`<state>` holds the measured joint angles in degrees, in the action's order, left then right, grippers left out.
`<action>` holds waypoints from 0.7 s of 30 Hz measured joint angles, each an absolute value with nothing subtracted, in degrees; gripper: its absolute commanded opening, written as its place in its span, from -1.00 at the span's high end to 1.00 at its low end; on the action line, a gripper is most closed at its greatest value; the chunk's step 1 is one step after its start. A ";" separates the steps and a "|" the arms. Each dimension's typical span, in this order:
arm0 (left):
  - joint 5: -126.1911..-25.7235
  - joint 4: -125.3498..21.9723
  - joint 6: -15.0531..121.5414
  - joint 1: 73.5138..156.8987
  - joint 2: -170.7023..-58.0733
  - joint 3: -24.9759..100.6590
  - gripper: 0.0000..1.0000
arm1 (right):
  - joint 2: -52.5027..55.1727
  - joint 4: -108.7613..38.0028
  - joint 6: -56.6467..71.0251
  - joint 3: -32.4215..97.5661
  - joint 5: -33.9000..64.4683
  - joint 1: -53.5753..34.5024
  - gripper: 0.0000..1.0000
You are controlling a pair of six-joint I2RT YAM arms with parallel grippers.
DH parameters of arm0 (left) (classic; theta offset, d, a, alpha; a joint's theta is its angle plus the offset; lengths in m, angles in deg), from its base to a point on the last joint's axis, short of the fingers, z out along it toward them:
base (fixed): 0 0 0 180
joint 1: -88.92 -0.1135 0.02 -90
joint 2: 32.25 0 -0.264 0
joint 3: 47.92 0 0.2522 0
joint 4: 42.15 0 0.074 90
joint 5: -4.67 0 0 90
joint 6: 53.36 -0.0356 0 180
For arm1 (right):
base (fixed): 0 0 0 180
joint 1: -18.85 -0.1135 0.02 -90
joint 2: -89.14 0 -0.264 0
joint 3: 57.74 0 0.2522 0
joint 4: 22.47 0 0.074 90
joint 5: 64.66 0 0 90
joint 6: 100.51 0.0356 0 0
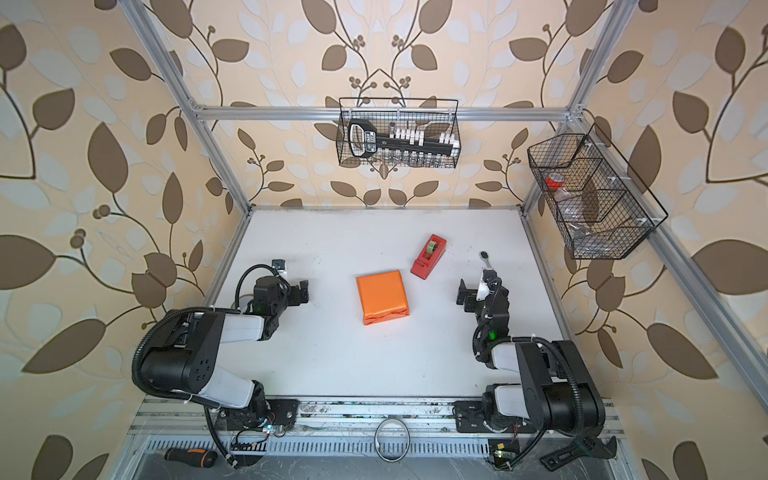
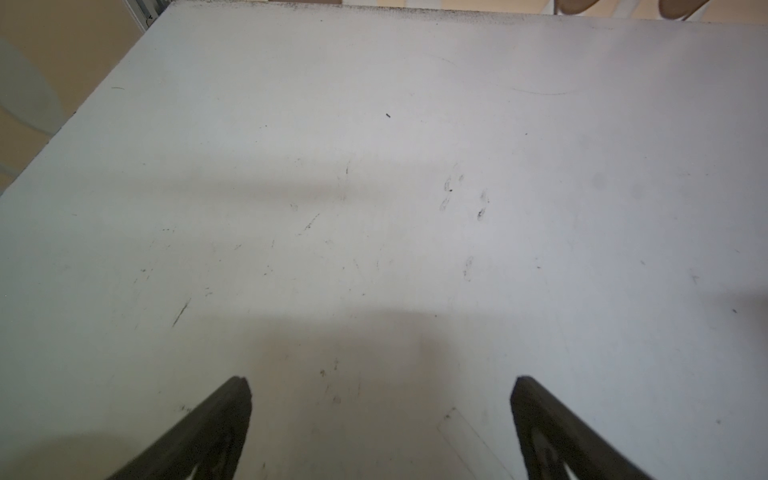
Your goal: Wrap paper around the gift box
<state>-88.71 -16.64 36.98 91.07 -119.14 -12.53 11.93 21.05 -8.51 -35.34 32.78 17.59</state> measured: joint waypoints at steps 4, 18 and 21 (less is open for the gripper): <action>-88.71 -16.64 36.98 91.07 -119.14 -12.53 -0.98 | 11.93 21.00 -8.64 -35.34 32.56 17.57 -1.00; -88.71 -16.64 37.00 91.07 -119.14 -12.53 -0.98 | 11.93 21.00 -8.66 -35.29 32.36 17.57 -1.00; -88.71 -16.64 36.98 91.07 -119.14 -12.53 -0.98 | 11.93 21.02 -8.69 -35.29 32.71 16.96 -1.00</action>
<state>-88.71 -16.64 36.98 91.07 -119.14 -12.53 11.93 21.02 -8.69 -35.29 32.71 16.96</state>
